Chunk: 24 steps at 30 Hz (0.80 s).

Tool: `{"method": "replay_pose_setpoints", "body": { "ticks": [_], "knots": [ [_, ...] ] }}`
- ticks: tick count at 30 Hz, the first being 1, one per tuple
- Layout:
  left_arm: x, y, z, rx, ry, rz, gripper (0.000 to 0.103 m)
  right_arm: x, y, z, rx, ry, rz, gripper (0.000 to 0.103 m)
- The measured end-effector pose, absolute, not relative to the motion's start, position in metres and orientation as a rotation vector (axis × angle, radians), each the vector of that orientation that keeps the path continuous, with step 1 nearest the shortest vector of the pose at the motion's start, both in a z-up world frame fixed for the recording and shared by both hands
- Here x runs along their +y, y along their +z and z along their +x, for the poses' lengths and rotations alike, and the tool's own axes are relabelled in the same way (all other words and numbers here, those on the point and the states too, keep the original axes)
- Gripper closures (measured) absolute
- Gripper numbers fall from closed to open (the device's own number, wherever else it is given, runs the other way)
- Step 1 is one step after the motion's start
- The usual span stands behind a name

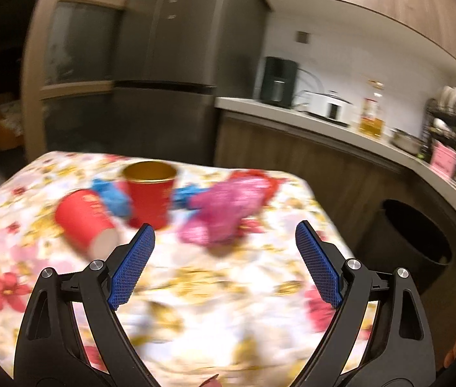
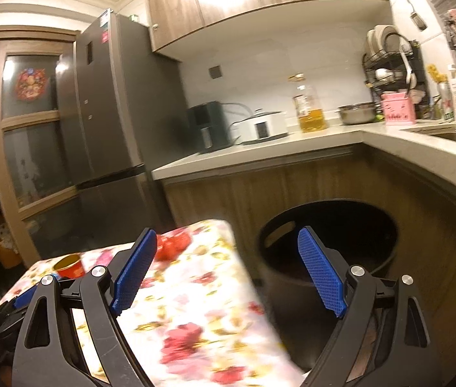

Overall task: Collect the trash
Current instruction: 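Move both open grippers back over the table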

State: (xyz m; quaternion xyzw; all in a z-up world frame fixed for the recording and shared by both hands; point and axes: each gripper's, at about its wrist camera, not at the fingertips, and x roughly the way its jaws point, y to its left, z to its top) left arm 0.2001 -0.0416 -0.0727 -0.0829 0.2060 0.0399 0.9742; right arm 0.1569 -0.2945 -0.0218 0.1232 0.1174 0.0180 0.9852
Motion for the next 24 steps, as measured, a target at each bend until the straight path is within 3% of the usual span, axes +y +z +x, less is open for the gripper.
{"method": "replay_pose_setpoints", "body": {
  "ticks": [10, 24],
  "knots": [
    [0.039, -0.088, 0.191, 0.433, 0.242, -0.237, 0.016, -0.224, -0.031, 0.177, 0.271, 0.145, 0.220, 0.017],
    [0.078, -0.105, 0.226, 0.497, 0.324, -0.317, 0.016, -0.168, -0.042, 0.211, 0.304, 0.199, 0.187, 0.017]
  ]
}}
